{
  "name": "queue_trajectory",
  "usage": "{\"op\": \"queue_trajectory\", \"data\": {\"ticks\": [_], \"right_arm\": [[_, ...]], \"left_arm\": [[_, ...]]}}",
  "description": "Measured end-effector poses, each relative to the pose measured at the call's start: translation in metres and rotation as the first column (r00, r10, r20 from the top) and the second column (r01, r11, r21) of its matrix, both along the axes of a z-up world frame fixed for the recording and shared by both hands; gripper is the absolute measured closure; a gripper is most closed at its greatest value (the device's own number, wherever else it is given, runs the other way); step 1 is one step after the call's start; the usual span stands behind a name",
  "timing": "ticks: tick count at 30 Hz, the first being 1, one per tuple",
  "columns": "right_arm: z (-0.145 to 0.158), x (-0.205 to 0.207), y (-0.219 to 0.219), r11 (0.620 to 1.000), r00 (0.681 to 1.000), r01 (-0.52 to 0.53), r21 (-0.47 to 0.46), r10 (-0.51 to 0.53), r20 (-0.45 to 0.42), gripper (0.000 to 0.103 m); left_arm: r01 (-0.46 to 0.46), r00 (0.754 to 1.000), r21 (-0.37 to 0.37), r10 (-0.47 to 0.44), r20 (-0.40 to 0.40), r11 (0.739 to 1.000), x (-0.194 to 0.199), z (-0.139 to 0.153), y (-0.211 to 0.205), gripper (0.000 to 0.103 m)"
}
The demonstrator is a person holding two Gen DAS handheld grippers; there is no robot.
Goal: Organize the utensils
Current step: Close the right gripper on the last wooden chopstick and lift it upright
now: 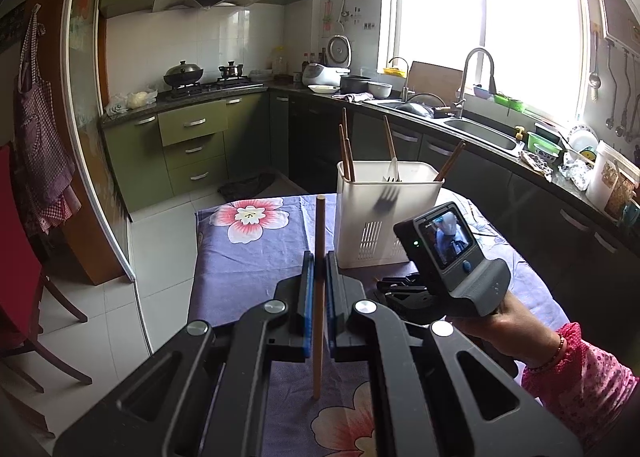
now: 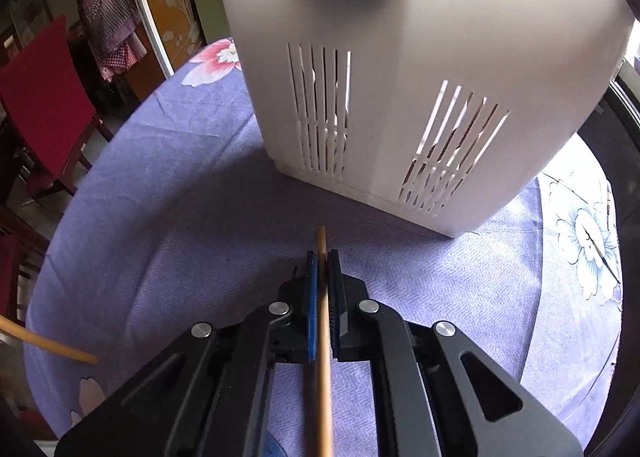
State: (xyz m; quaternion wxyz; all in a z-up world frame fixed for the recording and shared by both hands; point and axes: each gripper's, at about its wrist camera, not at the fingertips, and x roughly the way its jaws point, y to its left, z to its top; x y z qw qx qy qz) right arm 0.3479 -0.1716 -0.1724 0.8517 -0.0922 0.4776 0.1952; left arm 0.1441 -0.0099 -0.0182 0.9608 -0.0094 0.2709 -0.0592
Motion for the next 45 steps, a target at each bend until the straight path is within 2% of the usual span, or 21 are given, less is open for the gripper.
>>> {"op": "queue_trajectory", "data": {"ticks": [7, 14, 22, 30, 36, 45], "right_arm": [[0.057, -0.033, -0.024, 0.993, 0.995, -0.014, 0.121, 0.002, 0.102, 0.097], [0.126, -0.096, -0.071, 0.962, 0.963, -0.035, 0.271, -0.040, 0.267, 0.097], [0.178, -0.151, -0.107, 0.959, 0.911, -0.043, 0.281, -0.078, 0.404, 0.097], [0.182, -0.159, -0.110, 0.963, 0.902, -0.033, 0.268, -0.086, 0.422, 0.097], [0.187, -0.159, -0.109, 0.961, 0.902, -0.038, 0.274, -0.085, 0.424, 0.097], [0.207, -0.154, -0.105, 0.963, 0.895, -0.053, 0.264, -0.072, 0.440, 0.097]], "left_arm": [[0.002, 1.000, 0.002, -0.002, -0.002, 1.000, -0.002, 0.000, -0.001, 0.098], [-0.002, 1.000, 0.006, 0.002, -0.003, 1.000, -0.003, 0.000, -0.001, 0.098], [0.002, 1.000, 0.028, -0.002, -0.003, 1.000, -0.006, 0.000, -0.003, 0.098], [0.005, 1.000, 0.041, -0.005, -0.005, 0.999, -0.007, 0.001, -0.006, 0.098], [0.002, 1.000, 0.020, -0.002, -0.005, 1.000, -0.006, 0.003, 0.000, 0.098], [0.030, 1.000, -0.013, -0.030, 0.002, 0.999, 0.008, 0.030, -0.001, 0.098]]}}
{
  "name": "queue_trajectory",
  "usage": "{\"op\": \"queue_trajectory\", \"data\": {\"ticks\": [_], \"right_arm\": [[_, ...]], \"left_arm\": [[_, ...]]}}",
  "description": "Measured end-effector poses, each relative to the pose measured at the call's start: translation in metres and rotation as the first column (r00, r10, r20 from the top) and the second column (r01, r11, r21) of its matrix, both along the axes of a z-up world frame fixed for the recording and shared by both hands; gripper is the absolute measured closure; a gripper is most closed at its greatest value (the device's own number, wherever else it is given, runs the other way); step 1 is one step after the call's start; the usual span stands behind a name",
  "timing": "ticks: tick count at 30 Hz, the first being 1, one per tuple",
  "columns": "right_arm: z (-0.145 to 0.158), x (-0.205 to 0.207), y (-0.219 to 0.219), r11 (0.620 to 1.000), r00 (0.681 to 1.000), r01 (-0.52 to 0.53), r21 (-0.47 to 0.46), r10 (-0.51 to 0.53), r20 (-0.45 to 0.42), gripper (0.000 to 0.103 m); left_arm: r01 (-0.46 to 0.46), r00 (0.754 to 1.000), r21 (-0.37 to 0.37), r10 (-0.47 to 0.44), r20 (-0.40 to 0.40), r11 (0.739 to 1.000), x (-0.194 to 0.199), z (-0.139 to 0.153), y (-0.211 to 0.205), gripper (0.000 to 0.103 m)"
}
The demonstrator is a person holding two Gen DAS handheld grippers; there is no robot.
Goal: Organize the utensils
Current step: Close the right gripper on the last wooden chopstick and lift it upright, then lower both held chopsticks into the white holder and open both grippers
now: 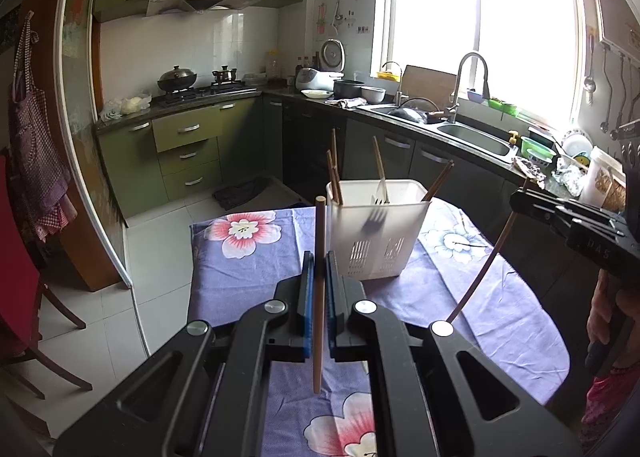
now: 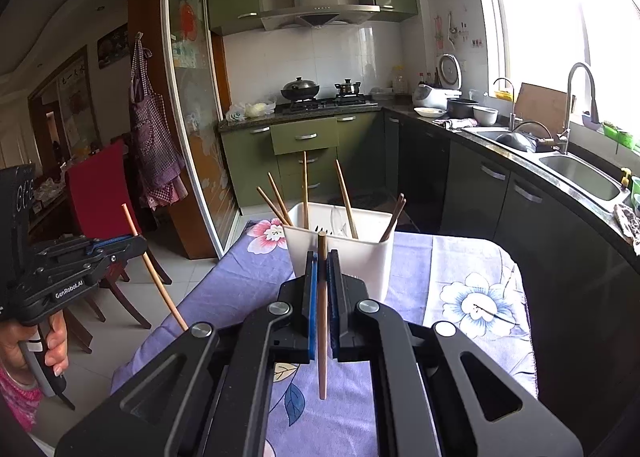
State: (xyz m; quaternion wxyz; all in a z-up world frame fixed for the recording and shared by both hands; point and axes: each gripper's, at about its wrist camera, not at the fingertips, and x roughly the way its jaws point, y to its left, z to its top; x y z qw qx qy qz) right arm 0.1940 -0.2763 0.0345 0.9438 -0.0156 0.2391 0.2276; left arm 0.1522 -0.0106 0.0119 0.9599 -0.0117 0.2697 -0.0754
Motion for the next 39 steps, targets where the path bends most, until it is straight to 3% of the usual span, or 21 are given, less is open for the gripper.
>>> {"op": "queue_trajectory", "data": {"ticks": [9, 16, 22, 27, 33, 39], "right_arm": [[0.054, 0.031, -0.003, 1.000, 0.999, 0.023, 0.021, -0.024, 0.032, 0.097], [0.101, 0.059, -0.010, 0.996, 0.993, 0.046, 0.073, -0.053, 0.104, 0.097], [0.139, 0.082, -0.015, 0.992, 0.986, 0.053, 0.114, -0.070, 0.153, 0.097], [0.149, 0.104, -0.017, 0.990, 0.985, 0.063, 0.125, -0.082, 0.152, 0.097], [0.141, 0.127, -0.015, 0.991, 0.988, 0.073, 0.115, -0.087, 0.128, 0.097], [0.134, 0.147, -0.009, 0.990, 0.990, 0.080, 0.117, -0.092, 0.106, 0.097]], "left_arm": [[0.051, 0.998, -0.026, -0.050, 0.029, 0.998, 0.040, 0.057, -0.016, 0.098], [0.054, 0.992, -0.039, -0.049, 0.118, 0.998, 0.075, 0.107, -0.035, 0.098], [0.024, 0.980, -0.036, -0.016, 0.199, 0.999, 0.112, 0.132, -0.053, 0.098], [-0.012, 0.979, -0.019, 0.016, 0.202, 1.000, 0.150, 0.119, -0.066, 0.098], [-0.017, 0.997, 0.004, 0.017, 0.081, 1.000, 0.190, 0.069, -0.074, 0.098], [0.004, 1.000, 0.018, -0.004, 0.020, 1.000, 0.191, 0.034, -0.072, 0.093]]}}
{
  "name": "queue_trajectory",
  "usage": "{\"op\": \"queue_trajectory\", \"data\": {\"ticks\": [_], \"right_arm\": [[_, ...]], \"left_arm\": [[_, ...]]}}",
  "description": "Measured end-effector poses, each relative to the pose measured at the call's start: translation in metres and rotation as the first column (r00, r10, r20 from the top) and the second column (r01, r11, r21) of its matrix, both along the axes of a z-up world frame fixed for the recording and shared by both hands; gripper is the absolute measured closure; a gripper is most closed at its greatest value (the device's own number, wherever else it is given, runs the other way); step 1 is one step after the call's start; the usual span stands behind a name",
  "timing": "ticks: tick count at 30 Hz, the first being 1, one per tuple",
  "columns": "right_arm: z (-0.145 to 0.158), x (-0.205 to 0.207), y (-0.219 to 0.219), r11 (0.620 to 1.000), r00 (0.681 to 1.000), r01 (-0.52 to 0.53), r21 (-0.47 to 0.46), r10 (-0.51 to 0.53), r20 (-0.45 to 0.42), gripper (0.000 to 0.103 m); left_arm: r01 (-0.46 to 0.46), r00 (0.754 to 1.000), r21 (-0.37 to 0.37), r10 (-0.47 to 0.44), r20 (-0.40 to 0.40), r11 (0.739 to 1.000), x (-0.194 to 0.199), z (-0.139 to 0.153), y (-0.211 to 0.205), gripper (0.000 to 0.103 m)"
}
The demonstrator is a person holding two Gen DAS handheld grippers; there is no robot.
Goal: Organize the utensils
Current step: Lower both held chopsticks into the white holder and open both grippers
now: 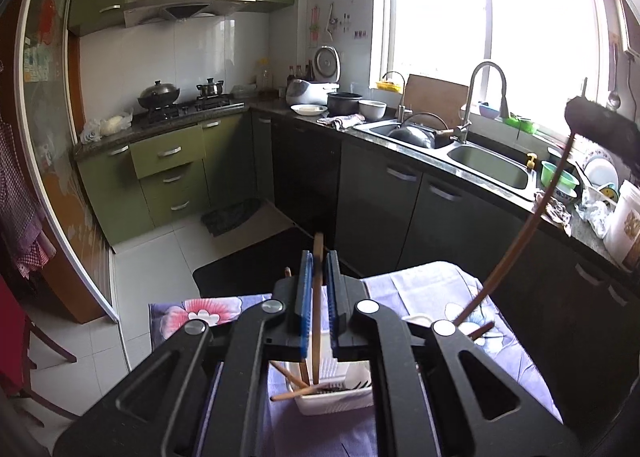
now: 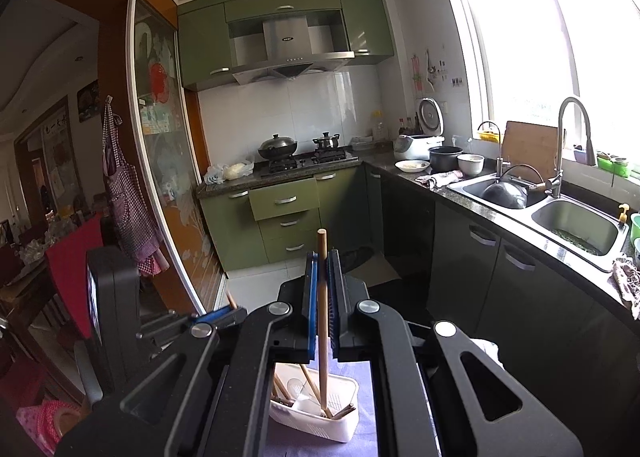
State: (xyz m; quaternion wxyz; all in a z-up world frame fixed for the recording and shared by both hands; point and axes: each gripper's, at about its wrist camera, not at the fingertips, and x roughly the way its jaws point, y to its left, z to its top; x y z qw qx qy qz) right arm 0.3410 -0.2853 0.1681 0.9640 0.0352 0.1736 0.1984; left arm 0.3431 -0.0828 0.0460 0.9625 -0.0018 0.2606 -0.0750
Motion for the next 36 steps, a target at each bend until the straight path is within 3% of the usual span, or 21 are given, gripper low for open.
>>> {"op": "queue_trajectory", "data": {"ticks": [4, 10, 13, 26, 27, 28, 29, 33, 35, 36], "right_arm": [[-0.009, 0.006, 0.007, 1.000, 1.000, 0.007, -0.013, -0.007, -0.005, 0.097], [-0.028, 0.016, 0.018, 0.999, 0.999, 0.032, -0.039, -0.032, -0.012, 0.097], [-0.043, 0.023, 0.024, 0.998, 0.999, 0.037, -0.055, -0.039, -0.036, 0.097], [-0.132, 0.026, 0.055, 0.988, 0.987, -0.002, -0.151, -0.022, -0.159, 0.097], [-0.137, 0.025, 0.057, 0.986, 0.985, -0.011, -0.164, -0.018, -0.169, 0.093], [-0.141, 0.022, 0.057, 0.986, 0.986, -0.006, -0.168, -0.022, -0.168, 0.080], [-0.143, 0.018, 0.055, 0.986, 0.987, 0.003, -0.166, -0.029, -0.158, 0.074], [-0.137, -0.024, 0.043, 0.991, 0.996, 0.026, -0.128, -0.037, -0.082, 0.066], [-0.135, -0.053, 0.032, 0.993, 0.998, 0.040, -0.112, -0.044, -0.034, 0.053], [-0.137, -0.071, 0.027, 0.992, 0.999, 0.053, -0.113, -0.054, -0.006, 0.042]], "left_arm": [[-0.005, 1.000, -0.005, 0.005, 0.026, 1.000, -0.019, -0.009, 0.004, 0.069], [-0.030, 0.994, 0.038, 0.026, 0.107, 0.999, -0.064, -0.020, 0.000, 0.051], [-0.043, 0.990, 0.056, 0.035, 0.136, 0.997, -0.084, -0.025, -0.003, 0.044], [-0.078, 0.990, 0.045, 0.072, 0.125, 0.996, -0.132, -0.050, 0.006, 0.031], [-0.084, 0.989, 0.049, 0.077, 0.128, 0.995, -0.135, -0.051, 0.006, 0.029], [-0.091, 0.988, 0.050, 0.084, 0.132, 0.995, -0.139, -0.052, 0.008, 0.027], [-0.095, 0.987, 0.044, 0.088, 0.135, 0.994, -0.143, -0.052, 0.010, 0.026], [-0.099, 0.987, 0.014, 0.096, 0.127, 0.995, -0.157, -0.055, 0.016, 0.018], [-0.103, 0.986, 0.004, 0.101, 0.132, 0.995, -0.167, -0.057, 0.020, 0.014], [-0.108, 0.984, 0.001, 0.107, 0.141, 0.994, -0.173, -0.060, 0.021, 0.010]]}}
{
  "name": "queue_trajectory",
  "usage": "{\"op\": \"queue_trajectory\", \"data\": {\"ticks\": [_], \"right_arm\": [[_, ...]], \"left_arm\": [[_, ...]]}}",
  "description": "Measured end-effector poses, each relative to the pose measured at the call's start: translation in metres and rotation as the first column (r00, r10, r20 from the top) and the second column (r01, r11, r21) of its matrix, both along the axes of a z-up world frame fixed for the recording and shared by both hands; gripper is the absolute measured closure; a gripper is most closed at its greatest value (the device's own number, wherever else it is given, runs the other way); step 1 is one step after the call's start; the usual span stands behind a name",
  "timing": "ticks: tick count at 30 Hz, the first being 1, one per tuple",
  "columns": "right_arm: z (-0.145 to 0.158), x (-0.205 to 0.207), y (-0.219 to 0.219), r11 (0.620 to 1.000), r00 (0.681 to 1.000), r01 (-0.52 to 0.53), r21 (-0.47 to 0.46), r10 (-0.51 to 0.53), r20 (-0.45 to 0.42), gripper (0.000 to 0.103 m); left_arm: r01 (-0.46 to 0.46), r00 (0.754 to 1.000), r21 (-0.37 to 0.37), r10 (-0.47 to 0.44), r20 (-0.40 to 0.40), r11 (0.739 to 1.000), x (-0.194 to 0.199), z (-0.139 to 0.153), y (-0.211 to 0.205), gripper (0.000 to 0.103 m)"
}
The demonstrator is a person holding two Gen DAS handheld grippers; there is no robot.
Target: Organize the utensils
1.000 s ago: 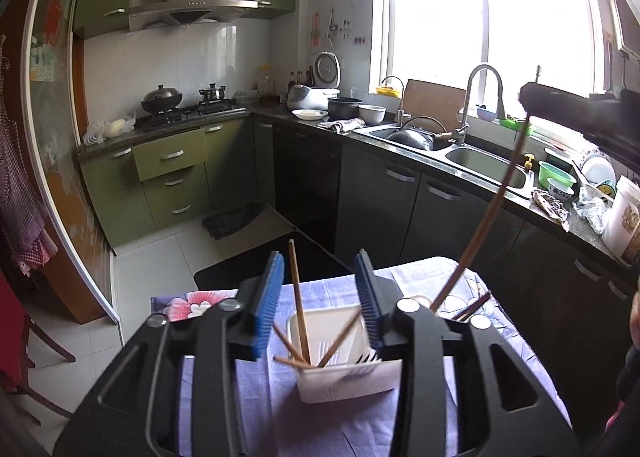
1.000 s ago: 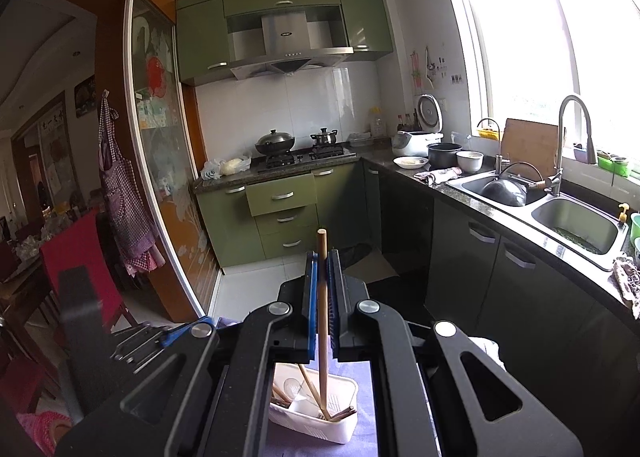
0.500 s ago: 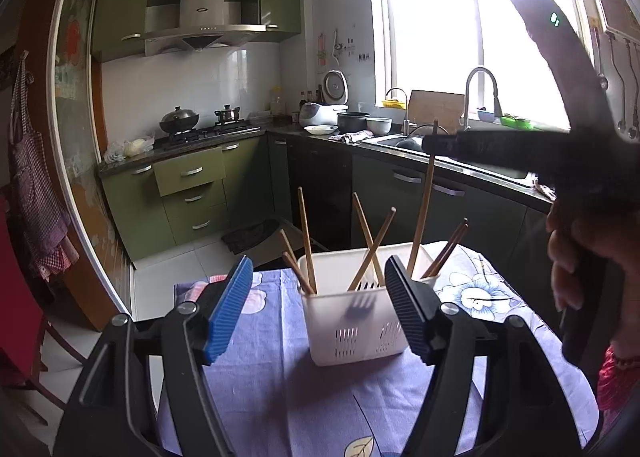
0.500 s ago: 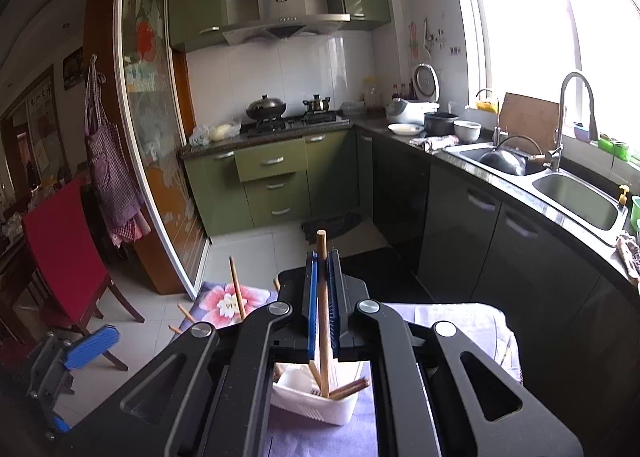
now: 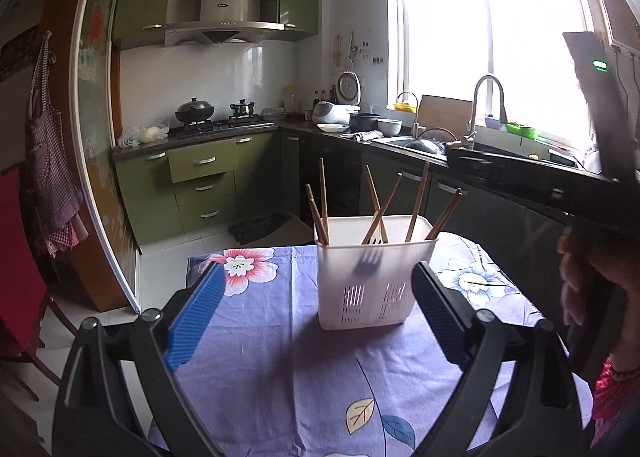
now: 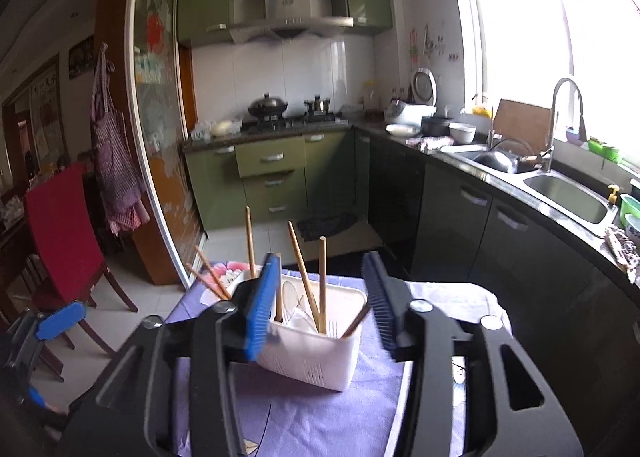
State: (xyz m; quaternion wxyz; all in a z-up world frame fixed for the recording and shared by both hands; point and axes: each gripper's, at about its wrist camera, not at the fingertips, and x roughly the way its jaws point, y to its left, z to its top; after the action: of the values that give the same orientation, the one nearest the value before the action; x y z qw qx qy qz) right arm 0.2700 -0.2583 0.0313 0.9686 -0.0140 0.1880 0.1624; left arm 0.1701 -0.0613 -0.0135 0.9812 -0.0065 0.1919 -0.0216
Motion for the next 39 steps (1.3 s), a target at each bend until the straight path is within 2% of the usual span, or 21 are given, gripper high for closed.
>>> {"op": "queue_trajectory", "data": {"ticks": [1, 2, 4, 5, 9, 14, 18, 22, 28, 33, 39], "right_arm": [[-0.003, -0.017, -0.005, 1.000, 1.000, 0.009, -0.002, -0.009, 0.020, 0.031], [-0.010, -0.037, -0.011, 1.000, 0.999, 0.019, -0.001, -0.019, 0.037, 0.025], [-0.026, -0.064, -0.019, 1.000, 0.999, 0.027, -0.012, -0.027, 0.042, 0.006], [-0.038, -0.080, -0.024, 0.999, 0.999, 0.042, -0.020, -0.041, 0.035, 0.005], [-0.073, -0.129, -0.034, 0.997, 0.998, 0.067, -0.048, -0.067, 0.002, 0.005], [-0.093, -0.182, -0.047, 0.995, 0.996, 0.089, -0.036, -0.089, 0.022, 0.005], [-0.089, -0.227, -0.056, 0.992, 0.991, 0.122, -0.020, -0.120, 0.066, 0.005], [-0.068, -0.253, -0.062, 0.989, 0.984, 0.146, -0.015, -0.144, 0.103, 0.005], [-0.056, -0.295, -0.072, 0.986, 0.978, 0.165, 0.010, -0.165, 0.125, 0.005], [-0.051, -0.309, -0.073, 0.987, 0.979, 0.159, 0.014, -0.160, 0.128, 0.005], [-0.045, -0.300, -0.070, 0.988, 0.981, 0.156, 0.010, -0.156, 0.118, 0.005]], "left_arm": [[-0.007, 1.000, 0.000, 0.007, 0.006, 1.000, -0.005, -0.002, 0.001, 0.007], [-0.013, 1.000, 0.002, 0.013, 0.010, 1.000, -0.010, -0.005, 0.002, 0.007], [-0.018, 1.000, -0.003, 0.018, -0.005, 1.000, -0.021, -0.015, 0.005, 0.007], [-0.015, 1.000, -0.014, 0.015, -0.017, 1.000, -0.023, -0.018, 0.006, 0.007], [-0.021, 0.997, -0.064, 0.016, -0.074, 0.998, -0.042, -0.041, 0.013, 0.007], [-0.071, 0.996, -0.036, 0.068, -0.063, 0.997, -0.076, -0.055, 0.018, 0.007], [-0.092, 0.994, -0.026, 0.090, -0.061, 0.995, -0.106, -0.057, 0.023, 0.007], [-0.094, 0.994, 0.011, 0.095, -0.053, 0.995, -0.131, -0.049, 0.022, 0.007], [-0.081, 0.996, -0.004, 0.081, -0.045, 0.997, -0.157, -0.039, 0.021, 0.007], [-0.086, 0.996, -0.002, 0.086, -0.027, 0.996, -0.170, -0.036, 0.020, 0.007], [-0.095, 0.995, -0.020, 0.094, -0.036, 0.995, -0.168, -0.036, 0.027, 0.007]]}}
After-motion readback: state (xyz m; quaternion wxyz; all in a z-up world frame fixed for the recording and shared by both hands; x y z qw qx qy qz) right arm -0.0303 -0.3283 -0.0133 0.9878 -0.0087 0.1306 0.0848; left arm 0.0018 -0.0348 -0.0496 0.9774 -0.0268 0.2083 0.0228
